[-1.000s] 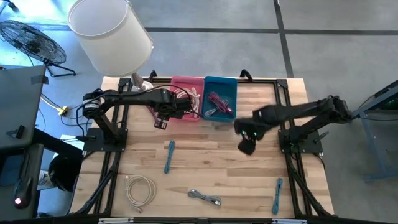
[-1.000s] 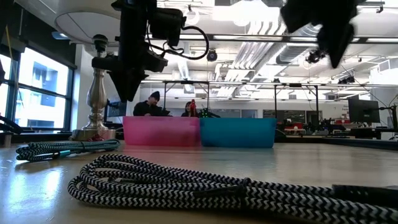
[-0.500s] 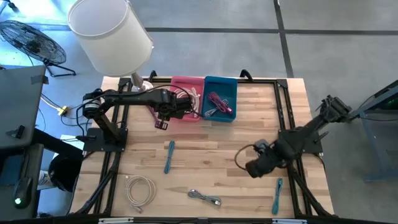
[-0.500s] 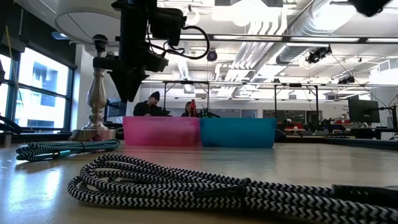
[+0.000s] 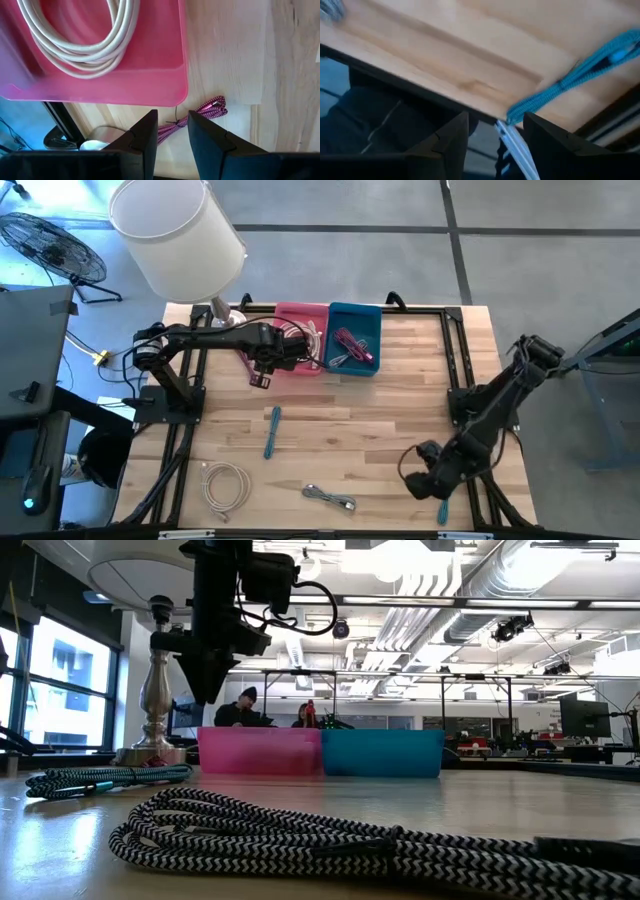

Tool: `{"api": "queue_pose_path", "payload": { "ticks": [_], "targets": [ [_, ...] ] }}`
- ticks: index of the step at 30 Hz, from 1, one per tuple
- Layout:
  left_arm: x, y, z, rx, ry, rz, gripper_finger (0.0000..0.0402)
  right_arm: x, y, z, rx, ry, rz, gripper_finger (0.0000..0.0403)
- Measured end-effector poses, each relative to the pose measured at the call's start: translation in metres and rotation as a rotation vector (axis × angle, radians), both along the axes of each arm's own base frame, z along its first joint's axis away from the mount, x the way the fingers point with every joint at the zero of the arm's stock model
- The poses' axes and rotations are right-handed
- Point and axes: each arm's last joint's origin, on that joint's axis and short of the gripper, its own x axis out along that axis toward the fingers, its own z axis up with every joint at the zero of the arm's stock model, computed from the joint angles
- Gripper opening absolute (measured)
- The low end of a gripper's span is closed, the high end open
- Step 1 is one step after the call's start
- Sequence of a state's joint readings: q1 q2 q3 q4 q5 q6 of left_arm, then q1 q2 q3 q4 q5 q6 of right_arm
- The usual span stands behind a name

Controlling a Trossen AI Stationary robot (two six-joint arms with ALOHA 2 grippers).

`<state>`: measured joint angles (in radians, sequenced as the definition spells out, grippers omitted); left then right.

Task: Pick & Place USB Port
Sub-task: Put the right blue charger cable into the blue bin

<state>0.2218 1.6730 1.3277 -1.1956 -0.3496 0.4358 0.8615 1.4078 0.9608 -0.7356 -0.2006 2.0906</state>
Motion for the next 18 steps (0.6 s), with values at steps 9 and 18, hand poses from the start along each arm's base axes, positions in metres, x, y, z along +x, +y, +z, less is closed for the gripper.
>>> {"api": "queue_pose_path", "payload": {
  "ticks": [9,18],
  "targets": [
    [0.002,0.000,0.000,0.004,-0.017,0.000,0.0104,-0.017,0.004,-0.017,0.050,0.154,-0.005,0.0181],
    [0.002,0.000,0.000,0.004,-0.020,0.000,0.0104,-0.019,-0.001,-0.026,-0.053,0.224,-0.067,0.0181]
  ]
}}
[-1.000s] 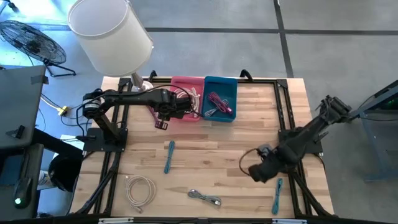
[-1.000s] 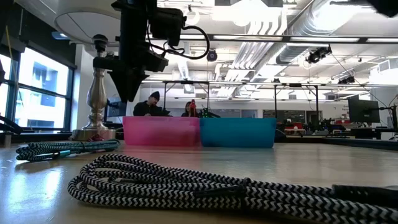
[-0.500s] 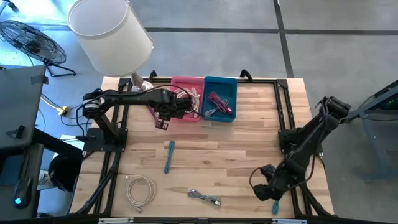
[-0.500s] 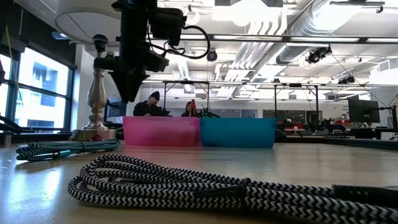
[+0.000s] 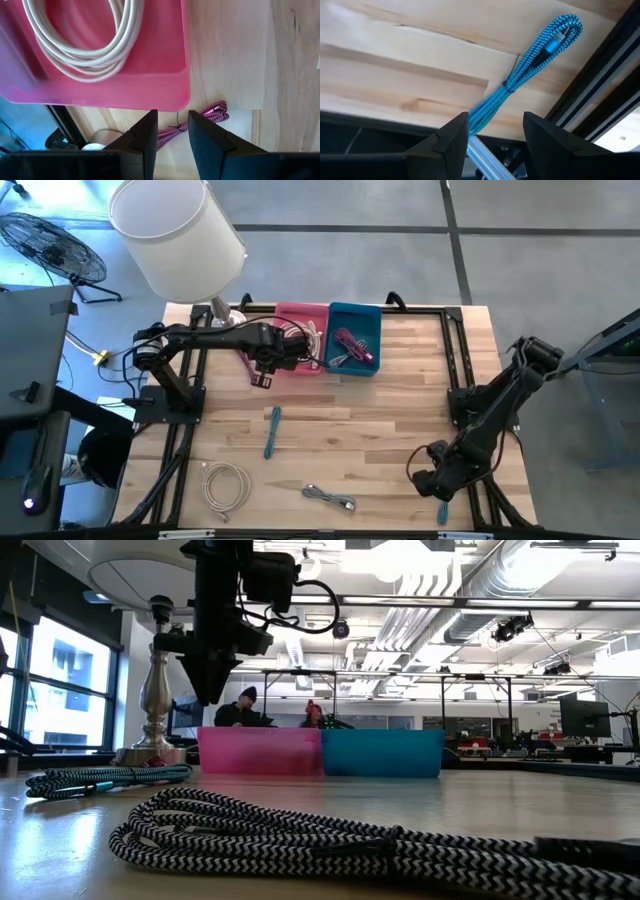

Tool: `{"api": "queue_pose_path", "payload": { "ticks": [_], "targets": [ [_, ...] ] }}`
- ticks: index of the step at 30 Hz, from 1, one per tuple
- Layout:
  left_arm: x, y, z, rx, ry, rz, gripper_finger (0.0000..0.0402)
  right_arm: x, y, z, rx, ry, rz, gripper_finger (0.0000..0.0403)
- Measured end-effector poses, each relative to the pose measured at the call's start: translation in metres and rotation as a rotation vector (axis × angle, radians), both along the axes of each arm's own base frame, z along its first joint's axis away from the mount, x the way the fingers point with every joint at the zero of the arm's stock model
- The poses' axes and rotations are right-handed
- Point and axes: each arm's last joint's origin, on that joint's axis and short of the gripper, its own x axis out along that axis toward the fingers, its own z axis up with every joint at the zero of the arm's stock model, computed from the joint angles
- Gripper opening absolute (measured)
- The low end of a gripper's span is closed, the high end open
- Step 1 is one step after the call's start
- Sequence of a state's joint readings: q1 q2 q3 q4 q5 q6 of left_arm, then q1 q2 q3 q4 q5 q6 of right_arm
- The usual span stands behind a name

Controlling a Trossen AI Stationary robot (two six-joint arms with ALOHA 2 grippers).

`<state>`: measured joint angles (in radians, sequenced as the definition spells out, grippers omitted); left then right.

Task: Pick & Place USB Port
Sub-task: Put the right blue charger cable into the blue bin

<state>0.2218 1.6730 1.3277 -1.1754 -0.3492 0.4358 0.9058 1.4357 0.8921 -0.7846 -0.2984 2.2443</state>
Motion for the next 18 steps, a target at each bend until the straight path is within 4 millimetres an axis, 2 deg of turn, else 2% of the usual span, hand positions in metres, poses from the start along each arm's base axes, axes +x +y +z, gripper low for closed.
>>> {"api": "queue_pose_path", "payload": {
  "ticks": [9,15,18],
  "targets": [
    [0.001,0.000,0.000,0.003,-0.014,0.000,0.0104,0.011,0.018,-0.006,-0.028,0.150,-0.002,0.0181],
    [0.002,0.000,0.000,0.003,-0.017,0.000,0.0104,0.014,0.030,-0.001,-0.138,0.234,0.007,0.0181],
    [0.002,0.000,0.000,0.003,-0.017,0.000,0.0104,0.014,0.036,-0.006,-0.198,0.275,0.015,0.0181]
  ]
}}
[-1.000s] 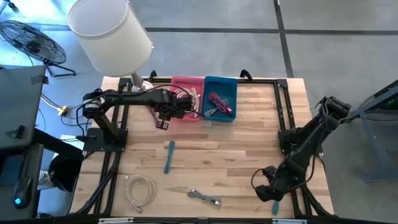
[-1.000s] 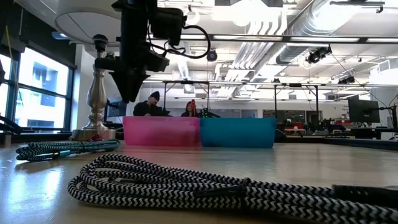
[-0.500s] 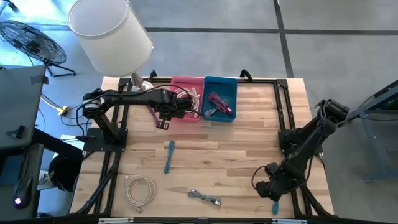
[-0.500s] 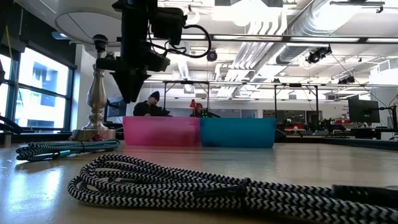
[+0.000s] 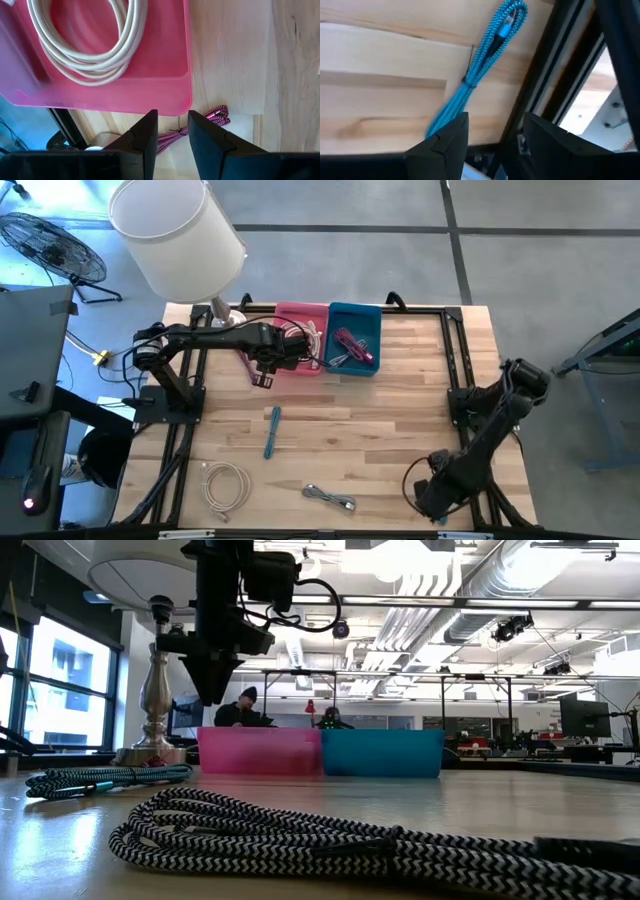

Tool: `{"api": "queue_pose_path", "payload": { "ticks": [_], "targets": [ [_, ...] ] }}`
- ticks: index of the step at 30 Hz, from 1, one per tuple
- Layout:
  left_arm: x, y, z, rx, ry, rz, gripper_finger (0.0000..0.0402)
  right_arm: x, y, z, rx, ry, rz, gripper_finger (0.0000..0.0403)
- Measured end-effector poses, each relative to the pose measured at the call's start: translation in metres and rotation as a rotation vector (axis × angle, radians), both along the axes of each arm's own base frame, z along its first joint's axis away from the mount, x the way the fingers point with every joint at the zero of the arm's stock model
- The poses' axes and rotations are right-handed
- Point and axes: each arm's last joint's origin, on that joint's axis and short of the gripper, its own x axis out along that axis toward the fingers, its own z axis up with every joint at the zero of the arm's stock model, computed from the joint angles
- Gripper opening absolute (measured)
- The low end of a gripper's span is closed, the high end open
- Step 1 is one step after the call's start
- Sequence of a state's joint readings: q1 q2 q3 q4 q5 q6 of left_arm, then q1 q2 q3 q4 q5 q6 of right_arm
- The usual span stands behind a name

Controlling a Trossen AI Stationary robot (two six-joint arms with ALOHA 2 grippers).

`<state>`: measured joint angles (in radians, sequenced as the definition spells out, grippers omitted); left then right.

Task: Pick & Place USB Port
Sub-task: Put the right blue charger cable into the blue bin

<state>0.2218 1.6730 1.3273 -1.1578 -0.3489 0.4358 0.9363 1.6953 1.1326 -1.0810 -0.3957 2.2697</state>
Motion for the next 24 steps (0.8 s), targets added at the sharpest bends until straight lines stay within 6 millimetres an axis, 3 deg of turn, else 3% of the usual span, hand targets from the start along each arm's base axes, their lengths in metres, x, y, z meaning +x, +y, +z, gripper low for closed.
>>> {"api": "queue_pose_path", "payload": {
  "ticks": [7,14,24],
  "targets": [
    [0.000,0.000,0.000,0.001,-0.003,0.000,0.0104,0.010,0.021,-0.019,-0.089,-0.070,0.071,0.0181],
    [0.000,0.000,-0.001,0.001,-0.006,0.000,0.0104,0.015,0.035,-0.020,-0.119,-0.037,0.081,0.0181],
    [-0.010,-0.002,-0.031,-0.007,0.068,-0.029,0.0104,0.014,0.034,-0.022,-0.158,-0.003,0.063,0.0181]
  ]
}}
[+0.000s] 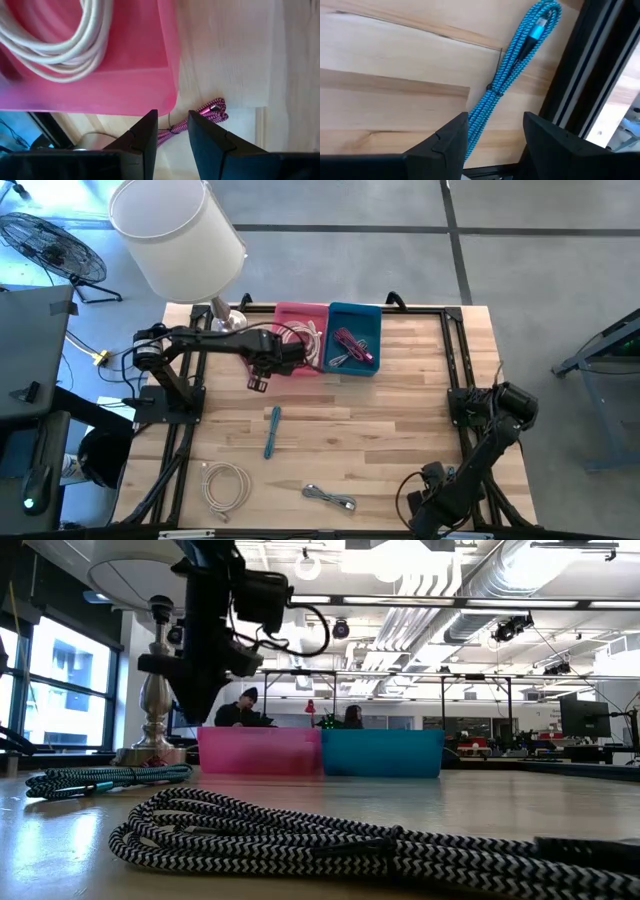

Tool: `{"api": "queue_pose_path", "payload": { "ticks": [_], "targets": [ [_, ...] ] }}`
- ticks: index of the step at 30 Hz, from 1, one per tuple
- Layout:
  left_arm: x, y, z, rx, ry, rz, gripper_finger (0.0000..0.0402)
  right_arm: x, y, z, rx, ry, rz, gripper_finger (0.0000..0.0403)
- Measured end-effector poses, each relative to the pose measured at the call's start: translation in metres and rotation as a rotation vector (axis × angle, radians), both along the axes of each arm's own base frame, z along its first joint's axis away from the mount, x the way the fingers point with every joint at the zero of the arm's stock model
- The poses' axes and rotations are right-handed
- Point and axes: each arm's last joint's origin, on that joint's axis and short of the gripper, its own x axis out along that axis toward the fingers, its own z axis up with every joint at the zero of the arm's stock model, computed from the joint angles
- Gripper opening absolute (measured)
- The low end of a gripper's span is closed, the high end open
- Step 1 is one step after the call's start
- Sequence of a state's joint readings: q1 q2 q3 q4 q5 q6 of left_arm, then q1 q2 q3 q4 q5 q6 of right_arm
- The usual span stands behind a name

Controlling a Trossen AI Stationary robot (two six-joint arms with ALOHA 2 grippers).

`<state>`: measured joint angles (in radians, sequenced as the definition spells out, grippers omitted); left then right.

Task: Pick & Place USB Port
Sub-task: Put the right blue charger cable into the blue bin

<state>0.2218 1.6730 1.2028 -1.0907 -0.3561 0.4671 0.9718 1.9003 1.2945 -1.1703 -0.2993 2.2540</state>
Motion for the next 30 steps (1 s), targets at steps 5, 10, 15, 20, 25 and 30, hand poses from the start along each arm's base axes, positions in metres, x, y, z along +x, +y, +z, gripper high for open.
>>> {"api": "queue_pose_path", "payload": {
  "ticks": [5,10,15,20,25,30],
  "targets": [
    [0.000,0.000,-0.002,0.004,-0.003,-0.005,0.0104,-0.001,0.002,-0.007,-0.005,0.056,-0.023,0.0181],
    [0.003,0.001,-0.002,0.012,-0.030,-0.024,0.0104,0.000,0.003,-0.013,-0.025,0.047,-0.013,0.0181],
    [0.003,0.001,-0.002,0.013,-0.031,-0.024,0.0104,-0.001,0.003,-0.013,-0.034,0.050,-0.013,0.0181],
    [0.003,0.001,-0.002,0.014,-0.031,-0.024,0.0104,-0.001,0.002,-0.013,-0.052,0.036,-0.006,0.0181],
    [0.003,0.001,-0.002,0.014,-0.032,-0.024,0.0104,0.000,0.003,-0.020,-0.071,0.049,-0.004,0.0181],
    [0.003,0.001,-0.002,0.013,-0.032,-0.024,0.0104,0.000,0.004,-0.027,-0.083,0.051,0.007,0.0181]
  ]
}}
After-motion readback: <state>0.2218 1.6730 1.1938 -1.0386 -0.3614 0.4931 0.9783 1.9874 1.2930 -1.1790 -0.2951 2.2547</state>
